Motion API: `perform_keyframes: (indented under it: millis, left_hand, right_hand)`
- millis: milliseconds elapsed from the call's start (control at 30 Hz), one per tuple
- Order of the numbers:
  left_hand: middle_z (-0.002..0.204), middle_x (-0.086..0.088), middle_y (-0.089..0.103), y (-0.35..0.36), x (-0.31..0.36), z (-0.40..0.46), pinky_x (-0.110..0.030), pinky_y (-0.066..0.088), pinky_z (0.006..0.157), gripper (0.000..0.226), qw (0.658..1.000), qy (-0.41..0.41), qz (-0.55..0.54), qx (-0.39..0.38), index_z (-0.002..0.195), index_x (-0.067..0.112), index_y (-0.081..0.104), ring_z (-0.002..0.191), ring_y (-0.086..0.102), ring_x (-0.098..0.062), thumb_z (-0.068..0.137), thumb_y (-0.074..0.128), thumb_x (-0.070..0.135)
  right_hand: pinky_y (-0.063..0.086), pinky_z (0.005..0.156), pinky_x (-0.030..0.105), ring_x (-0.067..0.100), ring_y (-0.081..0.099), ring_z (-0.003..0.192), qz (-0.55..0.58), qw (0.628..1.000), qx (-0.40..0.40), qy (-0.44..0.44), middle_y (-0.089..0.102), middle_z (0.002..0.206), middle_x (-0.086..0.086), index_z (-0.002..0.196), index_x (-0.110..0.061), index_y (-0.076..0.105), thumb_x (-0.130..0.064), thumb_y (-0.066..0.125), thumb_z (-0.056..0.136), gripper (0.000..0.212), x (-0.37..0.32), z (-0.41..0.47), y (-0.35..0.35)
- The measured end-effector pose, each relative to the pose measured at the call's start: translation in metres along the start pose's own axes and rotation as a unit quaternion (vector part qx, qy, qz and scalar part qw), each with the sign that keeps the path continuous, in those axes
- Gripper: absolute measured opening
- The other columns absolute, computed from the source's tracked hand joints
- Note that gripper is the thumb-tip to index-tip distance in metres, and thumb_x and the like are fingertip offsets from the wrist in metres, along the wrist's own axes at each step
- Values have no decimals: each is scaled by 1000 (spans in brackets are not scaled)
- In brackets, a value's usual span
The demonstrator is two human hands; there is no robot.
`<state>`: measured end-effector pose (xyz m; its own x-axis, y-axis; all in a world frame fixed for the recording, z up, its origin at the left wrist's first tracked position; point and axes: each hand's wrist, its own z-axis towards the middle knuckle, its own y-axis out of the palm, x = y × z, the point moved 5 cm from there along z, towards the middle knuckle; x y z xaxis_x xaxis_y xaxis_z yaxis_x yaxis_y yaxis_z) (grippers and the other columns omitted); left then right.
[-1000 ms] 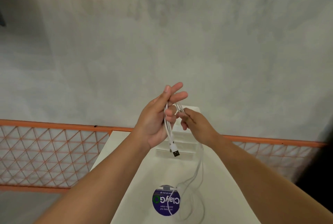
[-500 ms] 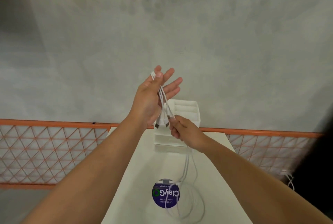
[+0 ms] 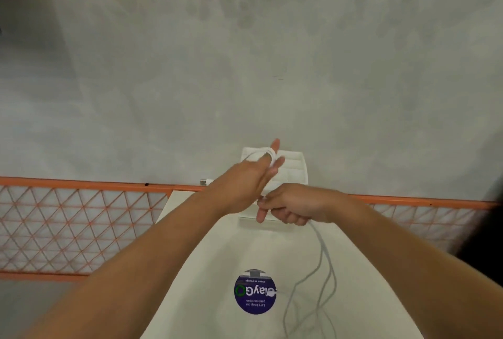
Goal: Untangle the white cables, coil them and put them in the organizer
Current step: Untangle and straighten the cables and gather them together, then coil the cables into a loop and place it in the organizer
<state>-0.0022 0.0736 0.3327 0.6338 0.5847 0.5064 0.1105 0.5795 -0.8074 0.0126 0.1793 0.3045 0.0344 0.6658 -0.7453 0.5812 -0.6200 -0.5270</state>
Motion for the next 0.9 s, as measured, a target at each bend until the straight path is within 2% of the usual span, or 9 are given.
perform_keyframes:
  millis: [67,167,267,333,467,600,700,800,900]
  left_hand:
    - [154,-2,41,8,-1,-2,-22,40,90,49,993,-23,96,-72,153,19,15,128,51,-16,106,28,25]
    - [150,-2,42,12,-13,-3,-24,39,96,55,982,-45,124,-136,155,27,6,126,51,-25,105,26,37]
    - [162,6,21,15,-28,-8,-37,46,98,48,973,-83,110,-188,143,19,29,86,72,-18,104,23,46]
    - [163,12,15,17,-31,-16,-35,40,104,54,964,-119,80,-222,151,18,24,76,74,-15,104,22,46]
    - [130,7,64,14,-16,-36,-36,39,105,54,949,-150,-50,-271,142,18,39,74,76,-22,103,23,52]
    - [119,-1,72,10,7,-53,-30,51,91,39,891,-159,-203,-374,131,23,49,71,74,-27,104,33,45]
    - [114,-16,72,9,9,-57,-38,57,84,40,821,-159,-335,-433,136,7,45,59,71,-23,104,39,30]
    - [96,-17,75,7,-2,-63,-48,58,84,41,768,-135,-468,-415,128,-2,53,46,65,-14,97,51,26]
    - [83,-15,75,9,-20,-68,-58,57,80,36,746,-129,-576,-309,107,3,69,45,59,-17,83,74,29]
  right_hand:
    - [22,41,18,9,27,46,-81,997,-2,5,35,54,-7,80,-18,52,-31,58,93,19,-6,-8,-8]
    - [34,51,20,12,45,58,-268,962,50,-29,48,67,-3,78,-17,51,-32,62,90,23,-13,-13,-18]
    - [36,62,26,16,49,69,-300,944,108,-80,57,74,1,83,-16,64,-36,61,91,22,-14,-12,-26]
    - [38,66,29,16,50,70,-312,940,106,-91,63,78,7,90,-18,72,-39,60,90,24,-12,-11,-27]
    - [34,58,16,2,46,56,-265,959,47,-86,51,62,-11,98,-25,75,-44,57,91,28,-10,-15,-26]
    - [20,50,22,11,23,49,-161,982,-98,-6,28,52,-7,97,-22,75,-41,52,95,29,-11,-20,-26]
    - [15,47,21,7,18,45,-127,973,-186,40,23,49,-8,93,-16,71,-34,48,97,30,-17,-17,-22]
    - [20,48,19,6,23,46,-71,981,-180,5,31,50,-8,85,-12,65,-35,52,94,27,-27,-11,-24]
    - [29,57,21,8,35,56,-42,987,-123,-89,46,60,-8,91,-15,66,-29,62,87,15,-26,-6,-28]
